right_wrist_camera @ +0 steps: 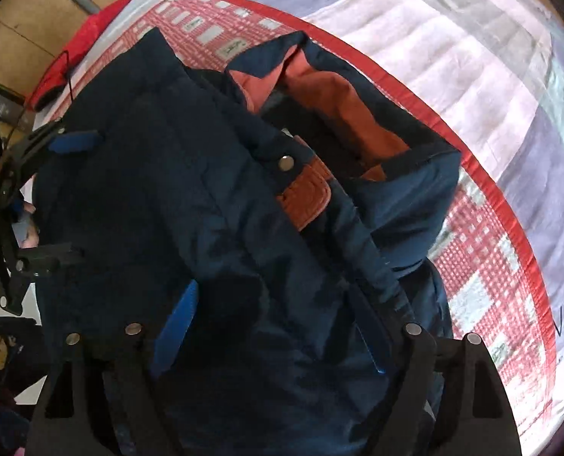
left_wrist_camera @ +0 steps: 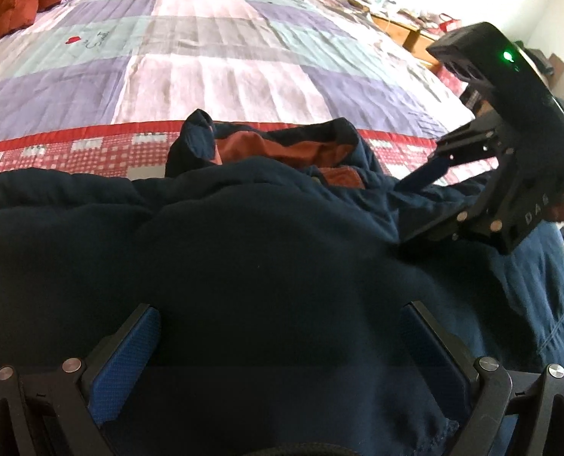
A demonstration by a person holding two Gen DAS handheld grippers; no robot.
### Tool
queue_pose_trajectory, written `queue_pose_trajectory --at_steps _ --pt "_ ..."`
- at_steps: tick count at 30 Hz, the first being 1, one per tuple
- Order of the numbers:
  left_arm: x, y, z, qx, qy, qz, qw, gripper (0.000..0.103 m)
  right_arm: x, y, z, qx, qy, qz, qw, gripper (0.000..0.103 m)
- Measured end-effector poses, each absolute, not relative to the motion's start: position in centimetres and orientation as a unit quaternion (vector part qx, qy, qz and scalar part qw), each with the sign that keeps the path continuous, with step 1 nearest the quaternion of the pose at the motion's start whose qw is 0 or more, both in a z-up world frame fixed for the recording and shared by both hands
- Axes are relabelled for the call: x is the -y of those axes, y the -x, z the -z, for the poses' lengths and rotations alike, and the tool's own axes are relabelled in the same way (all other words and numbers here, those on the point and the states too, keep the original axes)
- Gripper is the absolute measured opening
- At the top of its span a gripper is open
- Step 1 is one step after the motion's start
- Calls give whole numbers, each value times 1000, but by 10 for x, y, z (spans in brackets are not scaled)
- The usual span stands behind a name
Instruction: Fold large clothes
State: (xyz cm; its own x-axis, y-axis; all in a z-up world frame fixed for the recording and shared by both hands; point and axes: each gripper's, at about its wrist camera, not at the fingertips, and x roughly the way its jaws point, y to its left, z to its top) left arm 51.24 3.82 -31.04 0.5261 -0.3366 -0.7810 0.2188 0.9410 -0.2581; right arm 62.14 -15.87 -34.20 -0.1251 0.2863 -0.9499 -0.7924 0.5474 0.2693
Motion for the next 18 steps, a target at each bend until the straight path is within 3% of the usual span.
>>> queue_pose_trajectory --at_steps 2,4,9,14,18 --pt "-38 -513 310 -460 64 160 871 103 160 -618 340 -607 196 -441 631 56" --pt "-38 -514 309 -459 65 158 872 103 166 -611 334 -592 196 -432 652 16" --pt "-37 -520 305 -456 72 155 874 103 162 -582 308 -527 232 -388 719 10" --pt "-34 -533 291 -440 75 155 881 103 173 -597 279 -482 199 -337 783 8" --pt "-26 -549 296 -441 76 139 884 103 162 -609 309 -504 219 -296 781 8"
